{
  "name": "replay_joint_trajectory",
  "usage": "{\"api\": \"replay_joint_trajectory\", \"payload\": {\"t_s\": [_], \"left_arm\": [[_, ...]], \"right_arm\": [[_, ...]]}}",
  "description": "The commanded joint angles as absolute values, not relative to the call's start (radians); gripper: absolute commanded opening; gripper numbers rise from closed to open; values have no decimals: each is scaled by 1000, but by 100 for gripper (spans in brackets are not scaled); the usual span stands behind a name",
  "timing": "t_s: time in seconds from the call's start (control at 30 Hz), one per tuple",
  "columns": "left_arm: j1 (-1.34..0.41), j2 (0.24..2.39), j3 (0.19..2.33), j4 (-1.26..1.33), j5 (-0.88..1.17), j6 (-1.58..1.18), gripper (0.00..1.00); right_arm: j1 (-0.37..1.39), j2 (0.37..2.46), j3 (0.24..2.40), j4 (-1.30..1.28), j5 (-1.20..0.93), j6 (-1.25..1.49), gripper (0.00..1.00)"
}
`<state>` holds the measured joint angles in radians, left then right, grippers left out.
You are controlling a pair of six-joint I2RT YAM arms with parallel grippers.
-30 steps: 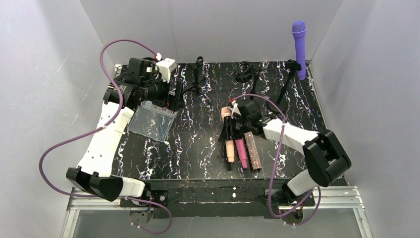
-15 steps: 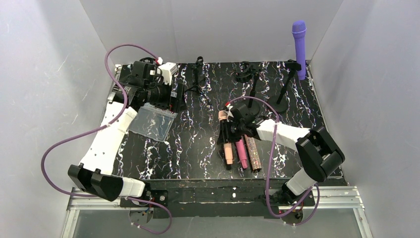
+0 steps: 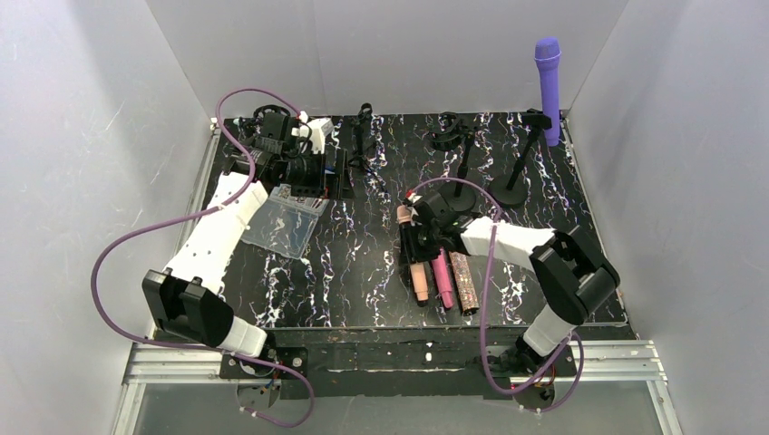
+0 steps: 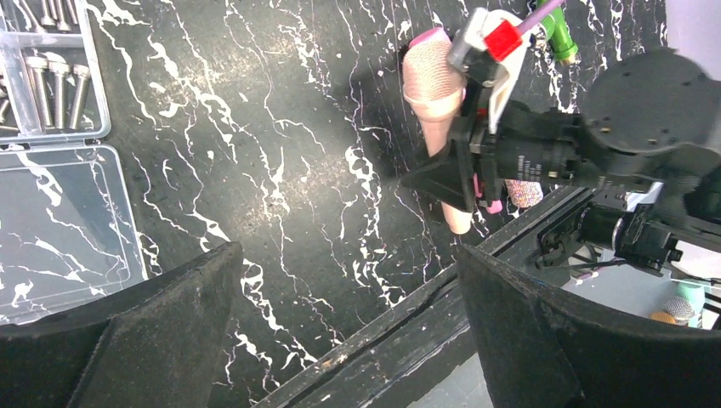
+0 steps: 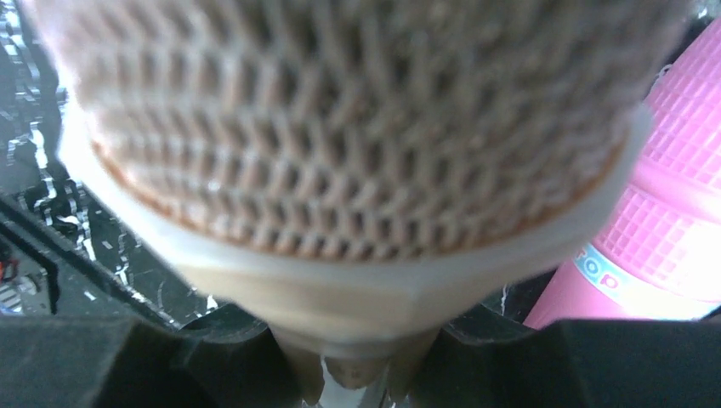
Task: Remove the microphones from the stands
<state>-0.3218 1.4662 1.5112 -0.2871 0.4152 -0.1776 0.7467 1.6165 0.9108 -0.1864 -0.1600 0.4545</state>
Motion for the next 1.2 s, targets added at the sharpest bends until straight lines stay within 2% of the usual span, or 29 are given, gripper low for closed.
{"api": "replay_joint_trajectory", "payload": {"t_s": [0.0, 0.27, 0.53, 0.7, 1.17], "left_arm": [[-320, 1428, 1485, -311, 457, -179, 98], [-320, 1401, 1457, -316, 465, -158, 98], [-319, 1385, 1448, -320, 479, -156, 98], [-320, 1381, 1460, -328, 480, -159, 98], [-320, 1371, 1463, -347, 479, -155, 98]], "right_arm": [[752, 1672, 970, -215, -109, 455, 6], [760, 1708, 976, -260, -10, 455, 7], [793, 1726, 977, -287, 54, 438, 16], [807, 1738, 977, -285, 74, 430, 26], [807, 1720, 950, -275, 96, 428, 35]]}}
